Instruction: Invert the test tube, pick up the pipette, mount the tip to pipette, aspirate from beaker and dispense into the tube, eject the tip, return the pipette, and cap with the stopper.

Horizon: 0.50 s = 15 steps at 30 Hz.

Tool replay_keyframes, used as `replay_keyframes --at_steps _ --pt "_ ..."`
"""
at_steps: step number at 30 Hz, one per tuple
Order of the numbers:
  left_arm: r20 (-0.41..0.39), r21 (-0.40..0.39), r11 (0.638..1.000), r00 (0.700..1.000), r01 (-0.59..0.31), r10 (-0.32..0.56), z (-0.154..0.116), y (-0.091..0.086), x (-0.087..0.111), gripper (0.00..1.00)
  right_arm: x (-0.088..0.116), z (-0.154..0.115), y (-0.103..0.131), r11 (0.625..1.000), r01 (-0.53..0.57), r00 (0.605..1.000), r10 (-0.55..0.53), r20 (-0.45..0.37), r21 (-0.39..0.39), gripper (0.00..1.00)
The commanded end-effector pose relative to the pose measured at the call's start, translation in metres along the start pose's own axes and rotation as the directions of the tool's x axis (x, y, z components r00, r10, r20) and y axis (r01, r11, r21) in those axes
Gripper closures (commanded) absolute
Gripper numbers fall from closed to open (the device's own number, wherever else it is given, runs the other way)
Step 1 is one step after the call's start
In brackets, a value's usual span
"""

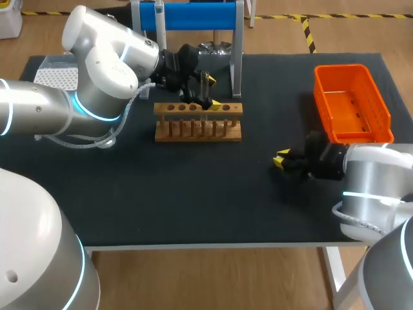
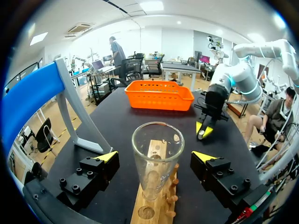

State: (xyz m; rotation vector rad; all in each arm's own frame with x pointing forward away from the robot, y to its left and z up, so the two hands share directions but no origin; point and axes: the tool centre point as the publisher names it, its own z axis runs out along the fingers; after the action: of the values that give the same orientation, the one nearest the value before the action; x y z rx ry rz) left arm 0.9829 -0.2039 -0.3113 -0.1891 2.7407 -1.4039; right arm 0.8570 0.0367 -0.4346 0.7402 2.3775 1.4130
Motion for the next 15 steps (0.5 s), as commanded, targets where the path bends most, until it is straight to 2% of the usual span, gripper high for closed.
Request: replay_keyframes --at_steps 1,7,15 --pt "-0.004 -0.002 1.0 1.0 0.001 -0.001 0.0 0.0 -0.001 0.0 0.002 0.001 -0.001 1.0 0.004 1.0 -0.004 0.002 -0.002 1.0" --pt "-0.004 -0.002 1.0 1.0 0.001 -0.001 0.0 0.0 -0.001 0.0 0.004 -0.003 0.008 0.999 0.051 0.999 -0.051 0.005 -0.01 1.0" --pt "-0.004 -0.002 1.0 1.0 0.001 -0.001 0.0 0.0 -0.001 0.0 0.006 -0.01 0.043 0.985 0.174 0.985 -0.174 -0.014 -0.024 1.0"
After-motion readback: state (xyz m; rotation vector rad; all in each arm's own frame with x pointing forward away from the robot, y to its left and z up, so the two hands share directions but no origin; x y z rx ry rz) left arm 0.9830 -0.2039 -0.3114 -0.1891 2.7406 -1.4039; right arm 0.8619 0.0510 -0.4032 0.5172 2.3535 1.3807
